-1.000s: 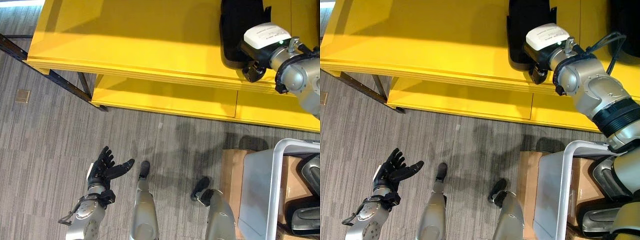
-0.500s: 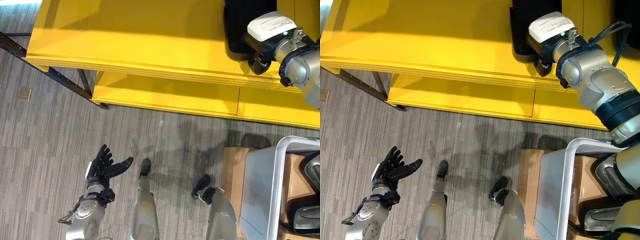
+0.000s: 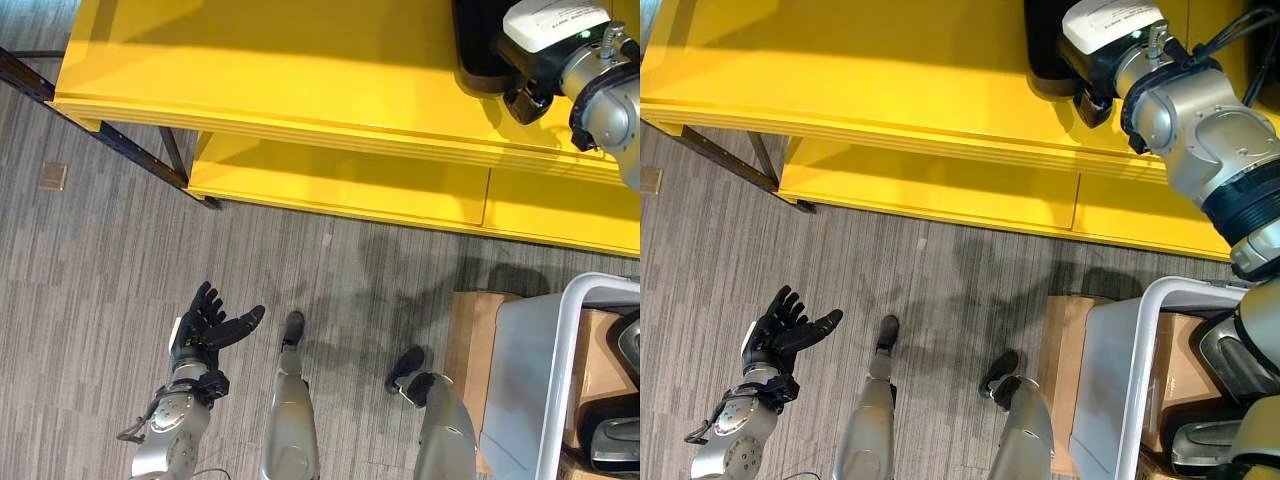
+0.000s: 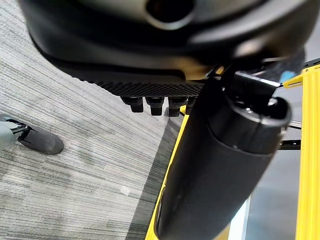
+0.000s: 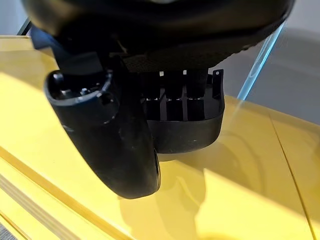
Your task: Move parts from the plastic box to the shelf.
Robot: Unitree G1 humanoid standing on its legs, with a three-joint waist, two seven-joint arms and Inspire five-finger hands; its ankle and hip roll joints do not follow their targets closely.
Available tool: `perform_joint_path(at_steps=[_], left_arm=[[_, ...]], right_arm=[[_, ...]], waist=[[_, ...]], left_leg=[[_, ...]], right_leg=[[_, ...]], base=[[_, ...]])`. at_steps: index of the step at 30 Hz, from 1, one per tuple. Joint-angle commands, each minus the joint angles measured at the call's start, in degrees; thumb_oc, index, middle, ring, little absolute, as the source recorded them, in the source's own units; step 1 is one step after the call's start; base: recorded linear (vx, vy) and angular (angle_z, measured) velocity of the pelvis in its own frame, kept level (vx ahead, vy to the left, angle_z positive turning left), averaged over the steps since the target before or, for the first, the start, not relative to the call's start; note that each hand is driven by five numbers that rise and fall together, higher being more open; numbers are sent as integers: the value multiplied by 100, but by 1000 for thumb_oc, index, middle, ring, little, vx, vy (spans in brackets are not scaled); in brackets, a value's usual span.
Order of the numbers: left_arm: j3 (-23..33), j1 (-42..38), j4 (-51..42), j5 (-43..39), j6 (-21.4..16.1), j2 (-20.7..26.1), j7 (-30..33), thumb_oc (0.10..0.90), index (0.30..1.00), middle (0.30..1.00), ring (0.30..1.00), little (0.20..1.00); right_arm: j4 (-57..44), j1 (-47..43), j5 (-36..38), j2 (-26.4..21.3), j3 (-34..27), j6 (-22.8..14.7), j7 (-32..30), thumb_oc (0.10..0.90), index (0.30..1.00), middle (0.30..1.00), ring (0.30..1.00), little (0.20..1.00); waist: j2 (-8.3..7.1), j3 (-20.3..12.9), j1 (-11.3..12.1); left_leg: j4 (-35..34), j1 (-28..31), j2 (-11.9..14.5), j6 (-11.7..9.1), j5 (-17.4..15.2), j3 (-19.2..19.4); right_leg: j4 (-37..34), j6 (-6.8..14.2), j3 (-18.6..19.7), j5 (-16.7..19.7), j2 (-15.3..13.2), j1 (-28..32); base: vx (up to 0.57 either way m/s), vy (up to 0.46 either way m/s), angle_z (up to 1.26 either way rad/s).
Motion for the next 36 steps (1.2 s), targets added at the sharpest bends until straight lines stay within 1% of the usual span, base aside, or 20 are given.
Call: perform_joint_path(at_steps=[1, 5, 13, 24, 32, 36], left_arm=[[-73, 8, -410, -44, -566, 383, 101, 900, 1000, 1000, 1000, 1000], [-80, 6, -425, -41, -577, 378, 130, 900, 1000, 1000, 1000, 1000], [-90, -12, -424, -42, -594, 371, 151, 900, 1000, 1000, 1000, 1000], [-62, 14, -425, -64, -602, 372, 159, 900, 1000, 1000, 1000, 1000], [-38, 7, -391, -37, -586, 417, 140, 900, 1000, 1000, 1000, 1000], [-43, -5, -389, -26, -553, 478, 120, 900, 1000, 1000, 1000, 1000]], right_arm=[[294, -1229, -122, 17, 167, 260, -675, 900, 1000, 1000, 1000, 1000], [526, -1170, -228, 146, 138, 295, -684, 900, 1000, 1000, 1000, 1000], [710, -1112, -203, 293, 76, 310, -691, 900, 1000, 1000, 1000, 1000], [499, -993, -33, 353, -18, 265, -663, 900, 1000, 1000, 1000, 1000], [317, -1014, 15, 309, -2, 250, -632, 900, 1000, 1000, 1000, 1000], [31, -978, 49, 246, -9, 241, -557, 900, 1000, 1000, 1000, 1000]], waist=[[40, -601, 147], [67, -598, 151], [76, -588, 146], [51, -577, 142], [-10, -571, 120], [-77, -571, 102]], left_leg=[[-361, 1222, 873, -180, -5, 164], [-361, 1226, 877, -174, 0, 153], [-361, 1216, 878, -180, 51, 139], [-361, 1227, 881, -195, 78, 139], [-361, 1286, 889, -198, 76, 142], [-361, 1404, 900, -184, 20, 143]], right_leg=[[-151, 1041, 323, 606, -364, -194], [-112, 1031, 354, 600, -351, -240], [-62, 1032, 370, 596, -346, -299], [-32, 1028, 372, 594, -350, -302], [-49, 1032, 377, 610, -314, -257], [-106, 1055, 383, 647, -296, -150]], base=[[0, 0, 0], [0, 0, 0], [0, 0, 0], [0, 0, 0], [0, 0, 0], [-8, 3, 0]])
